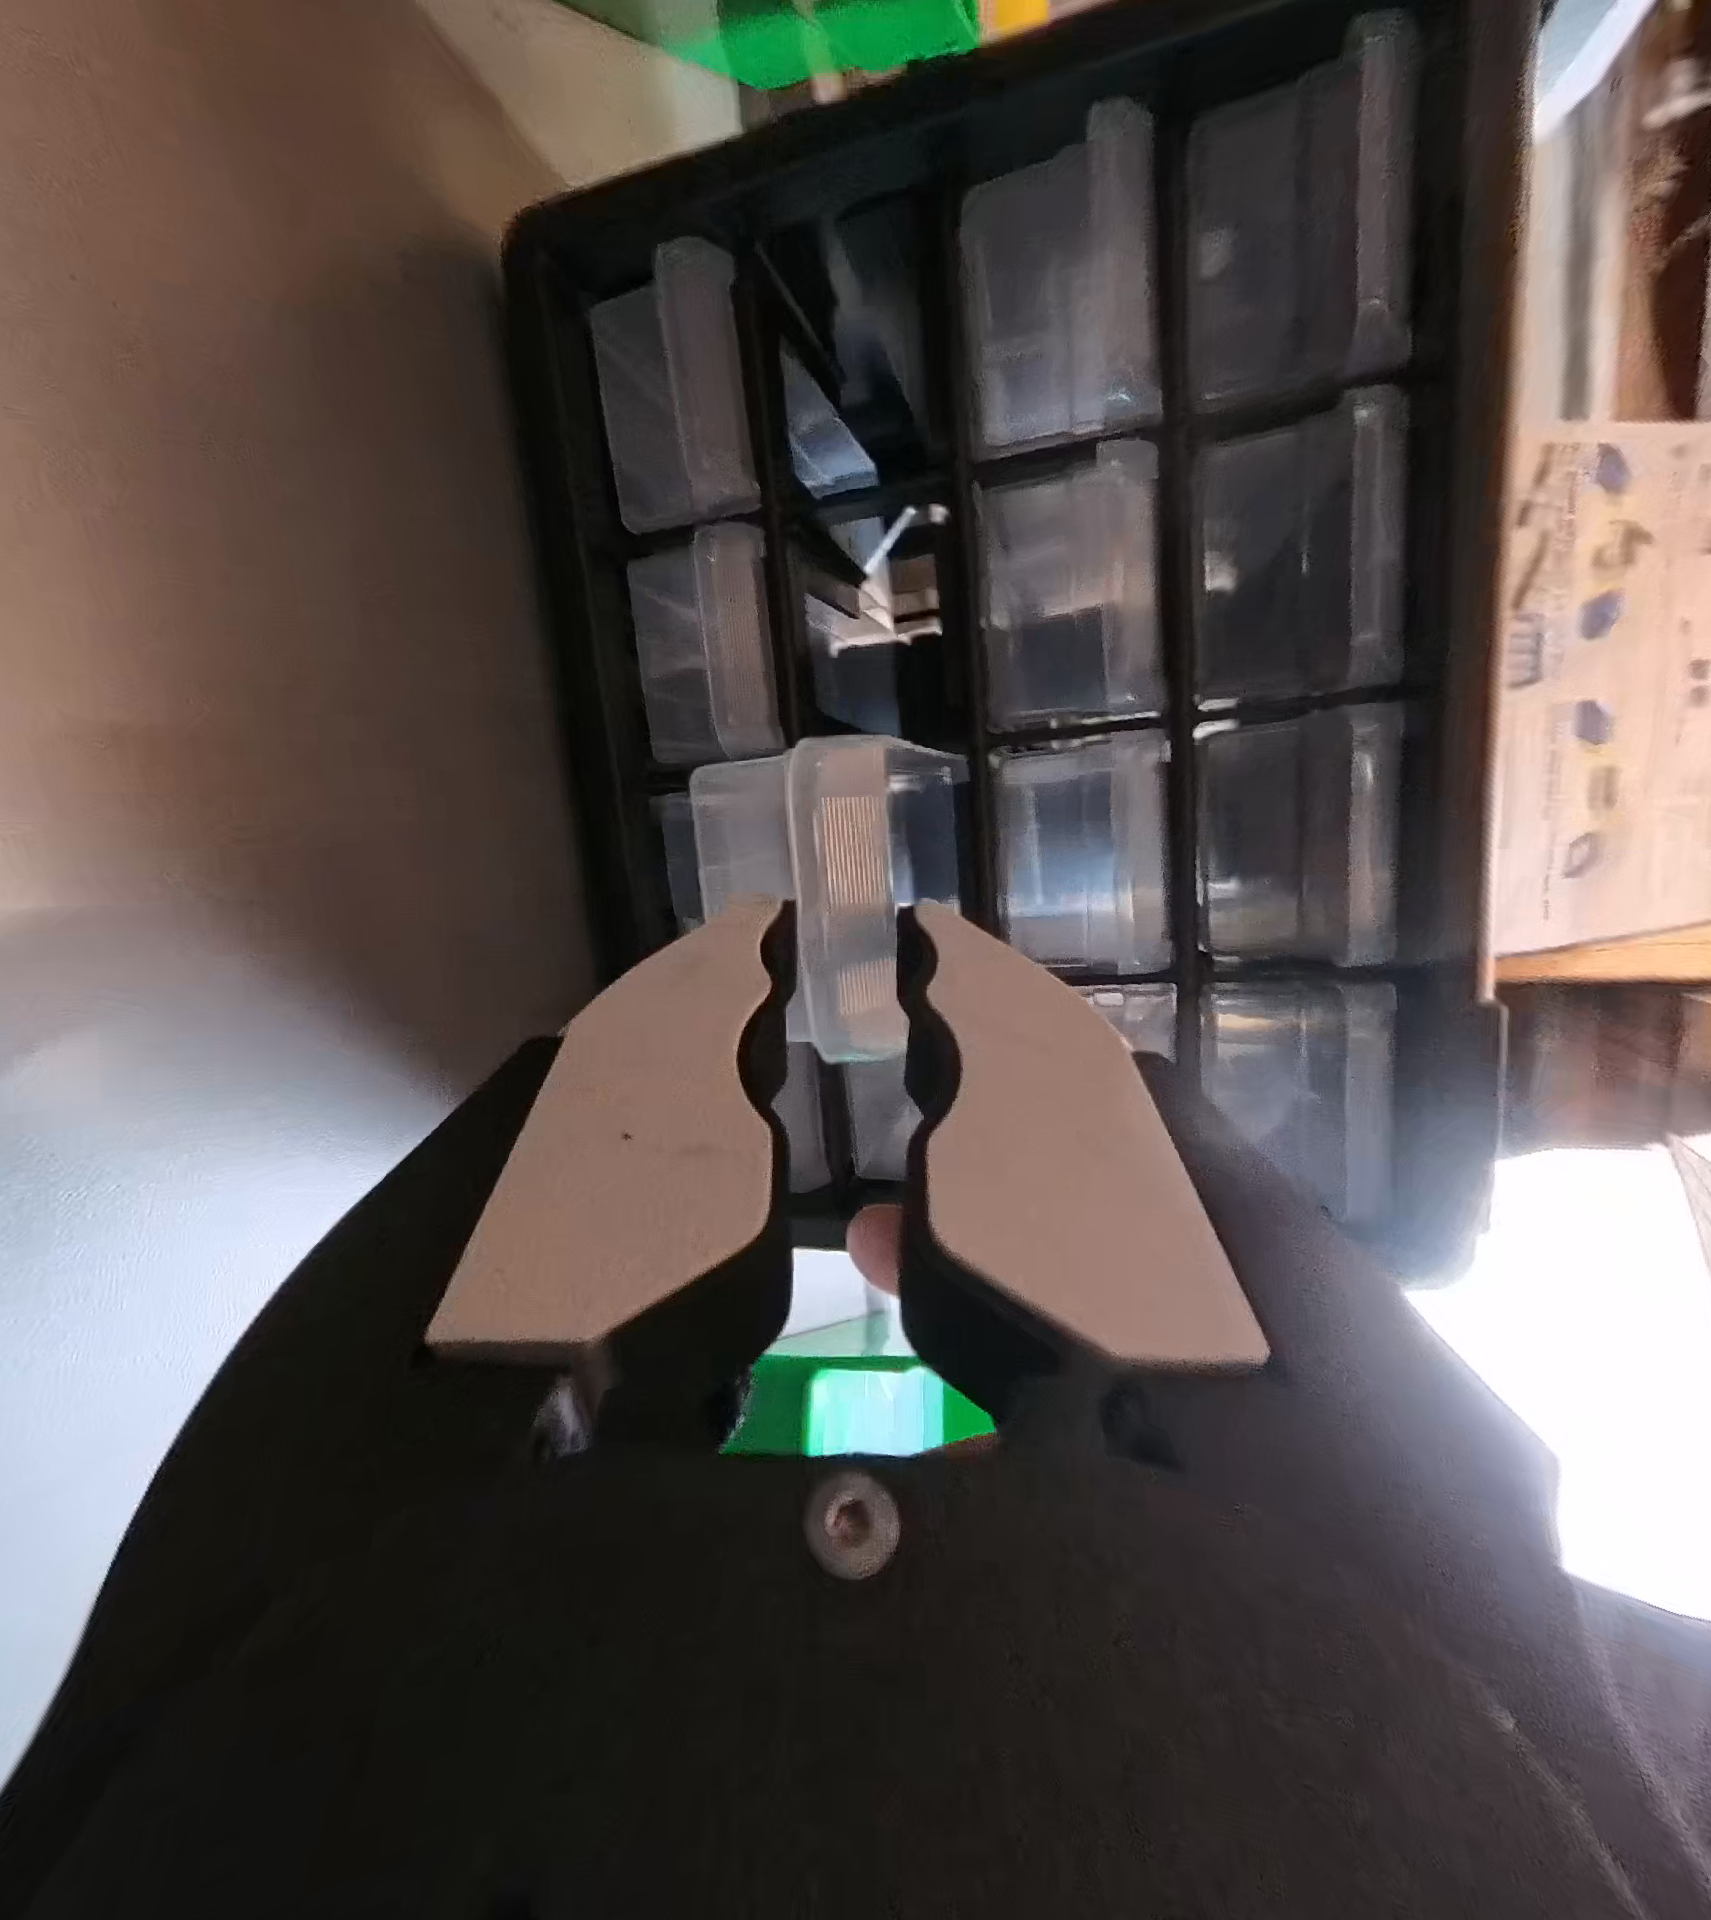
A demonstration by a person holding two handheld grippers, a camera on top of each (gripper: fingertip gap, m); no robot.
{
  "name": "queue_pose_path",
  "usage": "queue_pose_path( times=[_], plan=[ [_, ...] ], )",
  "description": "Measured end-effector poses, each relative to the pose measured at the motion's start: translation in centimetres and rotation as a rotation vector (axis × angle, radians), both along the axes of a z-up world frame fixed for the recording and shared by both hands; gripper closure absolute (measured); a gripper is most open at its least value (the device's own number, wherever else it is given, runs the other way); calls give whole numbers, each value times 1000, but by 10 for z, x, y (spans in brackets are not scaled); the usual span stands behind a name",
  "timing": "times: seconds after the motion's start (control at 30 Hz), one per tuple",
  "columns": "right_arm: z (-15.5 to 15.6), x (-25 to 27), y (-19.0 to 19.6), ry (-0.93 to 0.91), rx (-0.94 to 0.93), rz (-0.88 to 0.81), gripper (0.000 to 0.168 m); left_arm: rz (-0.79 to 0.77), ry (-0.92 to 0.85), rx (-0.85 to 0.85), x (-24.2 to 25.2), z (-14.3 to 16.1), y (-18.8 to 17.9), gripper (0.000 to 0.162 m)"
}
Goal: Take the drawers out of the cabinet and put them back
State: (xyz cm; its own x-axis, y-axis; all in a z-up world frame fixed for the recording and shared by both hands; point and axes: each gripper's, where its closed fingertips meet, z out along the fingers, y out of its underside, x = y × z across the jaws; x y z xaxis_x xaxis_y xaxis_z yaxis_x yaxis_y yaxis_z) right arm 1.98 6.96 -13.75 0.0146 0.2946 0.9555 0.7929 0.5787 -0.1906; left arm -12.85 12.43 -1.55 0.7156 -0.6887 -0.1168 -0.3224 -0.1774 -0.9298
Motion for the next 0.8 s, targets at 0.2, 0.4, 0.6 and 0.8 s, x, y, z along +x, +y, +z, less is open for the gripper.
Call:
queue_pose_path(
  times=[0.2,0.4,0.6,0.8],
  plan=[
    [7,5,-33,-17,-95,64,151,-5,8,-7,0,0,0,162],
    [36,17,-77,127,-308,116,152,-6,-11,-19,0,0,0,162],
    [83,43,-98,318,-521,149,152,-5,-23,-23,0,0,0,162],
    [161,111,-57,582,-506,2,152,0,-23,-21,0,0,0,161]
  ],
)
